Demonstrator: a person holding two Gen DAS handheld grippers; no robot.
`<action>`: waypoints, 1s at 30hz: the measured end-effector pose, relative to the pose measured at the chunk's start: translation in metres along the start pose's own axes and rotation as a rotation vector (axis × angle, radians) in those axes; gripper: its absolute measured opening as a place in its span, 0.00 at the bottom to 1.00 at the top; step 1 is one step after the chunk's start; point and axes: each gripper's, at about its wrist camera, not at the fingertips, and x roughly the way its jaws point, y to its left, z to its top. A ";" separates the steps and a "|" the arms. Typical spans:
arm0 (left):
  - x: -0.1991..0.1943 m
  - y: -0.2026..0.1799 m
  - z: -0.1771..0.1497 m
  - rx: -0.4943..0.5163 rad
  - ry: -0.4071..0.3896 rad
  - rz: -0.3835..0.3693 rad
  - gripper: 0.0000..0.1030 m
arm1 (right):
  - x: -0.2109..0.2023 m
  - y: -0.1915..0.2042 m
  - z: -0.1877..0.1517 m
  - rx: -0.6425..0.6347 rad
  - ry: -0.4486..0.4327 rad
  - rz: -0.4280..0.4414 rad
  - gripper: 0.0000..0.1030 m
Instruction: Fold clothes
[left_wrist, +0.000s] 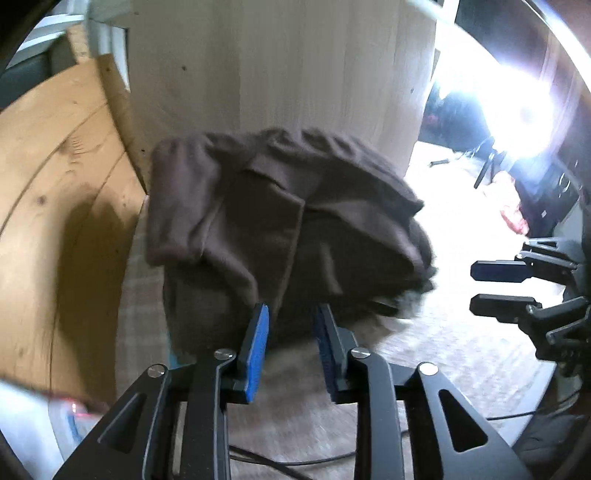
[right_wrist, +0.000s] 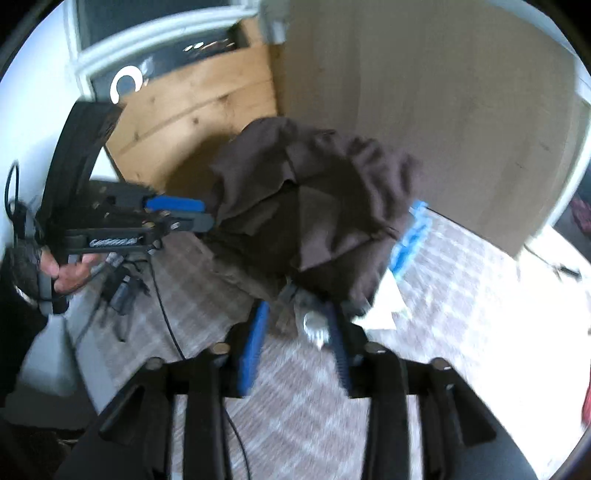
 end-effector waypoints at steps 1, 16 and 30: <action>-0.007 -0.005 -0.007 -0.014 -0.001 0.018 0.44 | -0.013 -0.004 -0.007 0.053 -0.005 -0.002 0.51; -0.069 -0.077 -0.073 -0.184 -0.028 0.166 0.66 | -0.064 -0.005 -0.068 0.286 0.022 -0.189 0.55; -0.117 -0.165 -0.090 -0.234 -0.088 0.203 0.66 | -0.142 -0.005 -0.110 0.152 -0.074 -0.260 0.55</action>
